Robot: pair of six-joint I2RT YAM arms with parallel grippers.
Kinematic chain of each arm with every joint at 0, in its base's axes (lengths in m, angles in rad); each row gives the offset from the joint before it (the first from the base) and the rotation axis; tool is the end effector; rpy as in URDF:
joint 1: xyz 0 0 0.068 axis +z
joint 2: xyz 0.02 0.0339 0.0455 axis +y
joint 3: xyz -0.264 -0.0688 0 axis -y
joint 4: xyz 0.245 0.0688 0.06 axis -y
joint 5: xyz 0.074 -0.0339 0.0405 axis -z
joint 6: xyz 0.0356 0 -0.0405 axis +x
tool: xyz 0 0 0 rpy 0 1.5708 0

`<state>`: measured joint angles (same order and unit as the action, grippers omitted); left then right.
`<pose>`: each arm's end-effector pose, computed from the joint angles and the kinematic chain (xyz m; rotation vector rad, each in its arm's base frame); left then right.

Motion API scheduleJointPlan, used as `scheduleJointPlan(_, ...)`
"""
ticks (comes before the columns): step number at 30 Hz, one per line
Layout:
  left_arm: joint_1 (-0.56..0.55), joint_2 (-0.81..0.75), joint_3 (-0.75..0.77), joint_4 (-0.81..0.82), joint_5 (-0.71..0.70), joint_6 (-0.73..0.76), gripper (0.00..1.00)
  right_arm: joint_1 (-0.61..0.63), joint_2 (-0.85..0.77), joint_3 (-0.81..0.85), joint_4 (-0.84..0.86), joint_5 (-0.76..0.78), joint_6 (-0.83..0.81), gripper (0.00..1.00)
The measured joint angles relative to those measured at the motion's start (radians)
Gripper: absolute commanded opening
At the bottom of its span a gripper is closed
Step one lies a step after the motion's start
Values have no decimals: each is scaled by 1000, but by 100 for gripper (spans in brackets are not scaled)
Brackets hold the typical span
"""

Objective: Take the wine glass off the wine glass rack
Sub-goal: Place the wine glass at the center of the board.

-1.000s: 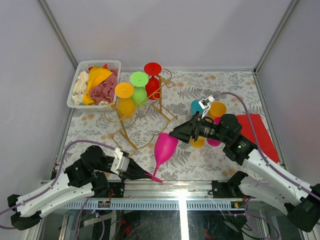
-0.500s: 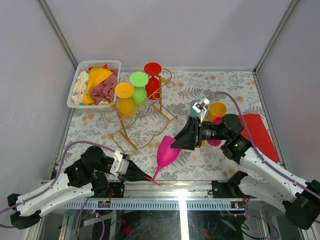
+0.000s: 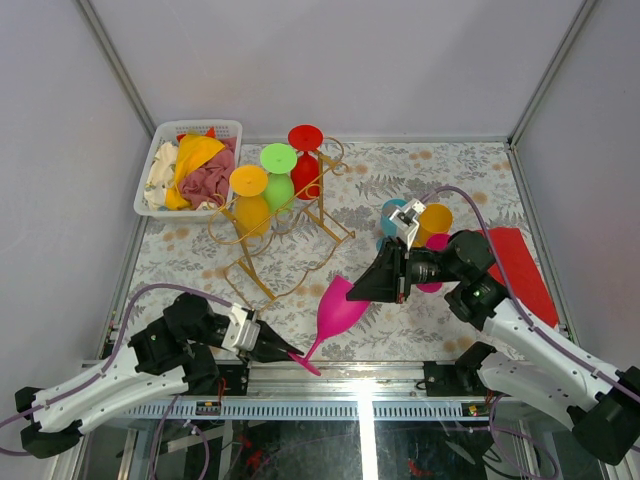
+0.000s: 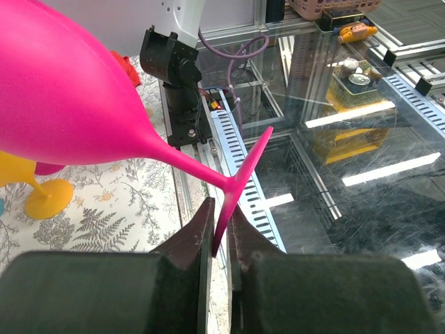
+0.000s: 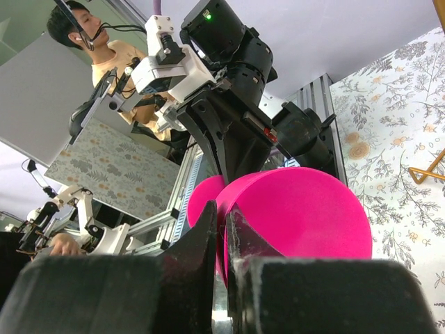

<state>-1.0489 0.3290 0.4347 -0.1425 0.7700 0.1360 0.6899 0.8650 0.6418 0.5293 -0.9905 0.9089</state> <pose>0.0318 -0.1051 0.2806 1.4506 1.0052 -1.2963 0.1277 0.1440 0.3469 -0.8635 1.4882 1.8767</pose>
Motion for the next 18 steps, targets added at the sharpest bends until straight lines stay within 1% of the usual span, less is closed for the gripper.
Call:
scheduleJointPlan(2,0,0,0,-5,-11,1,8,0,-8,0,-10,3,-8,0)
scheduleJointPlan(4,0,0,0,-11,-19,1,16,0,-13,0,-20,4,-14,0)
scheduleJointPlan(10,2,0,0,-39,-75,-9,32,4,-31,0,-40,5,-42,0)
scheduleJointPlan(17,2,13,0,-45,-105,-45,52,5,-26,2,-121,31,-109,0)
scheduleJointPlan(18,2,17,0,-42,-105,-54,53,5,-18,2,-132,36,-118,0)
